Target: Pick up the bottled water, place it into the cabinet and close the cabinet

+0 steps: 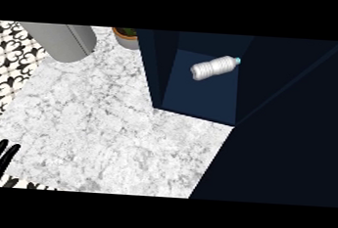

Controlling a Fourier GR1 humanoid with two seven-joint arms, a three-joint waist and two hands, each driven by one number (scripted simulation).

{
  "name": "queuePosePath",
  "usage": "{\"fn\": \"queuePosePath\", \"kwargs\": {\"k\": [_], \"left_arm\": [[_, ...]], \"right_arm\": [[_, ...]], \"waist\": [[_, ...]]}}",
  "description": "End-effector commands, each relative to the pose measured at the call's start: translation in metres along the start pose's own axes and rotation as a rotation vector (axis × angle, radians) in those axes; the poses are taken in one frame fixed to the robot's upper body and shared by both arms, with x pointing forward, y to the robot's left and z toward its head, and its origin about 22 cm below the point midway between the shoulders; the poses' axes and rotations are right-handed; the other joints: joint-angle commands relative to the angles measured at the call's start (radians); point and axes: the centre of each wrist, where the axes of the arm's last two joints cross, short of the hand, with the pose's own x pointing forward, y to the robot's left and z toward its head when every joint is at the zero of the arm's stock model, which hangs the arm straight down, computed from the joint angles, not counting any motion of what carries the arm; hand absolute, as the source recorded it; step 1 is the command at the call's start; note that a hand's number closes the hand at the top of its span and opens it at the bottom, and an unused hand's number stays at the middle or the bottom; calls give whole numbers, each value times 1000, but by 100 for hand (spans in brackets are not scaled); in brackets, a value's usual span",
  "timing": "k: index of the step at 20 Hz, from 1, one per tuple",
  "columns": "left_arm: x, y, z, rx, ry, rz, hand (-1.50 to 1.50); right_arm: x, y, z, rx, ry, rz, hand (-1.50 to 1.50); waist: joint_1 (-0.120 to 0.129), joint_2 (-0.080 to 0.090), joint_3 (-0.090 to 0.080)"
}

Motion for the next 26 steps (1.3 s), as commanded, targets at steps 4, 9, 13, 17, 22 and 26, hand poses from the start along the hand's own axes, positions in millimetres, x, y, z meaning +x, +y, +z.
{"fn": "queuePosePath", "kwargs": {"k": [4,9,13,17,22,26], "left_arm": [[10,7,-8,-38,-14,-6,-150],[14,8,-13,-47,-31,7,-150],[18,12,-12,-39,-26,7,-150],[17,20,-1,4,-20,-1,-150],[22,26,8,25,6,-1,-150],[26,26,4,20,-15,21,-150]], "right_arm": [[-19,-1,-27,-145,7,-178,150],[-34,-16,-53,-192,3,-304,150],[-49,-29,-82,-164,3,-426,150],[-58,-55,-95,-242,43,-427,150],[-68,-97,-113,-431,58,-377,150],[-74,-138,-153,-523,115,-336,150]], "waist": [[27,22,2],[32,20,5],[37,16,11],[1,2,10],[-16,-10,12],[-33,-12,15]]}}
